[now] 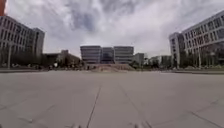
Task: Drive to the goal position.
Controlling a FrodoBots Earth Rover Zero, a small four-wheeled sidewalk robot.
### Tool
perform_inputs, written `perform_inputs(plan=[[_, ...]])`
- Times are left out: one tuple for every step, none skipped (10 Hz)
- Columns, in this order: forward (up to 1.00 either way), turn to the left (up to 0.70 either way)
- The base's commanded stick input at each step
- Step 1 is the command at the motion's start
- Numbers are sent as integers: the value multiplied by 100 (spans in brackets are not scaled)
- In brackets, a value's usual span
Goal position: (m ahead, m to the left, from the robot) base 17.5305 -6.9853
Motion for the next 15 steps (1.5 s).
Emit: perform_inputs(plan=[[70,-1],[70,0],[70,0],[70,0],[70,0],[70,0],[70,0],[70,0],[70,0],[70,0],[70,0],[70,0],[70,0],[70,0],[70,0]])
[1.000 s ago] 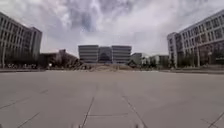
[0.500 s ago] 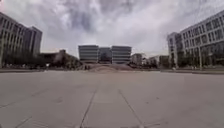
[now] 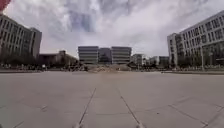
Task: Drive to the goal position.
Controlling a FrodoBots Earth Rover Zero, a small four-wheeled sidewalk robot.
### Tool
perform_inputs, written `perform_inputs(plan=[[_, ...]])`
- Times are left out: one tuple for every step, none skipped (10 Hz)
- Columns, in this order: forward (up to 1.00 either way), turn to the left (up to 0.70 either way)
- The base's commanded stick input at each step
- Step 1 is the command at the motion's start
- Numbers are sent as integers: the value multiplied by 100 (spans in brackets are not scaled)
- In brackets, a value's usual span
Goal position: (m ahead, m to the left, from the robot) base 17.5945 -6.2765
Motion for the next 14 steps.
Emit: perform_inputs(plan=[[70,0],[70,0],[70,0],[70,0],[70,-1],[70,-2],[70,-12],[70,-14],[70,-14],[70,-14],[70,-14],[70,-14],[70,-14],[70,-14]])
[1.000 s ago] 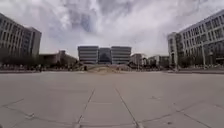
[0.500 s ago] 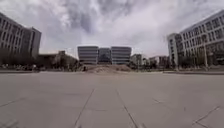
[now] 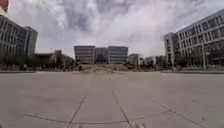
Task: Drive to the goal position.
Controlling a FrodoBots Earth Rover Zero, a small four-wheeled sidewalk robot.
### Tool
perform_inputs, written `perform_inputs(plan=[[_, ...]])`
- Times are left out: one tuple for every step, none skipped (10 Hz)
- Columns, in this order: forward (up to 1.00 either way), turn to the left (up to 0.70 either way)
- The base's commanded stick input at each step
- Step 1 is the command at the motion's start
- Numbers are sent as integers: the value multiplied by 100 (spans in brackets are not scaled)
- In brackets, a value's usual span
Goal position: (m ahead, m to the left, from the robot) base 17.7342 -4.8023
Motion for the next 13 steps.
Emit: perform_inputs(plan=[[70,-14],[70,-14],[70,-14],[70,-14],[70,-13],[70,-7],[70,-1],[70,0],[70,0],[70,0],[70,0],[70,0],[70,0]])
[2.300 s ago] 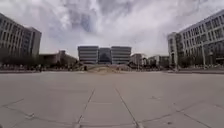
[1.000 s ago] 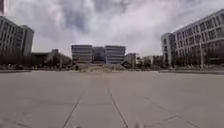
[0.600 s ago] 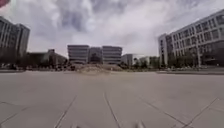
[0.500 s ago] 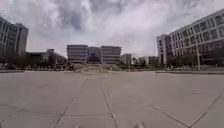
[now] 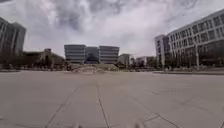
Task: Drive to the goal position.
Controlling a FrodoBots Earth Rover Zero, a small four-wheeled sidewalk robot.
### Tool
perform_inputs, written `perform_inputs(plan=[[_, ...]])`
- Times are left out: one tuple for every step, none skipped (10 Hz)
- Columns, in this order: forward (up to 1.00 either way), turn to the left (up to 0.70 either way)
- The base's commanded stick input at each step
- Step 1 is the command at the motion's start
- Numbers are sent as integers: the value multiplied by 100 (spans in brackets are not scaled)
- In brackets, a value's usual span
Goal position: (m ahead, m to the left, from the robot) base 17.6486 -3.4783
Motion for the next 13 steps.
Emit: perform_inputs(plan=[[70,0],[70,0],[70,0],[70,0],[70,-1],[70,-3],[70,-7],[70,-11],[70,-12],[70,-9],[70,-3],[70,0],[70,0]])
